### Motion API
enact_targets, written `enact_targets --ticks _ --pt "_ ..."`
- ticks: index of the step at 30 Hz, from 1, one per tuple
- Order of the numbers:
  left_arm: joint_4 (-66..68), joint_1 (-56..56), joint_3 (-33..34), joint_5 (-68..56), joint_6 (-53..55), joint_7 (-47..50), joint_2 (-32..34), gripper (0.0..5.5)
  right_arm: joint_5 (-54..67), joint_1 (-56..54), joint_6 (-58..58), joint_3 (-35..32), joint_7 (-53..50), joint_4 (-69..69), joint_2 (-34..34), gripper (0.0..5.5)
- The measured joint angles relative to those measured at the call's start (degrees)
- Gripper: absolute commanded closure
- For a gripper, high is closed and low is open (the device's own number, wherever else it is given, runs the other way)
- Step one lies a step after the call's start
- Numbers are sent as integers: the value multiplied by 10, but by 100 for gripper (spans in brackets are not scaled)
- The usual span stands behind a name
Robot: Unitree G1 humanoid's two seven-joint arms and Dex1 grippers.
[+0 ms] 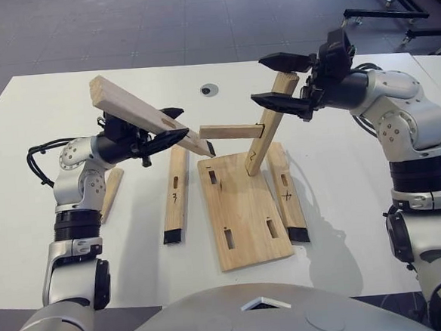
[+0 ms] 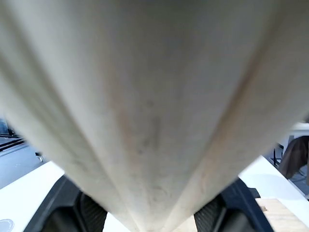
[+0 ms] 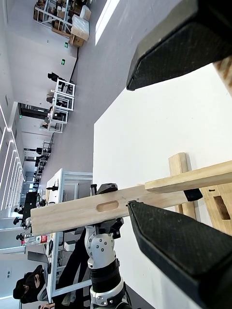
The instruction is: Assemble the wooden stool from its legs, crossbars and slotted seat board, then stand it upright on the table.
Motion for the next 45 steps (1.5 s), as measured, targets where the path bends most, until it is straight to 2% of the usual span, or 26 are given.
enact_targets --ticks 5,9,13,17,28,32,36,41,45 --pt "5 2 3 3 9 -4 19 348 12 -2 28 -9 -7 -17 3 132" --pt "71 -25 -7 31 11 -27 44 348 12 -1 43 -9 -16 -38 10 132" --pt "141 -68 -25 61 10 -48 47 348 13 0 56 -4 -28 -66 20 132" --pt "139 -75 -31 64 22 -66 47 348 34 7 79 -10 -53 -92 42 132" --pt "43 -70 -15 31 87 -86 92 348 113 45 117 -93 -164 -222 49 132" --pt "24 -70 -17 30 98 -80 95 348 126 45 118 -120 -178 -224 38 132" --pt "-36 -59 -23 26 118 -39 86 348 138 43 127 -127 -173 -208 24 132" --pt "-169 27 -19 3 166 40 84 348 139 35 128 -127 -143 -147 10 132" --pt "-224 68 -2 -16 191 69 101 348 135 12 128 -111 -123 -125 9 132"
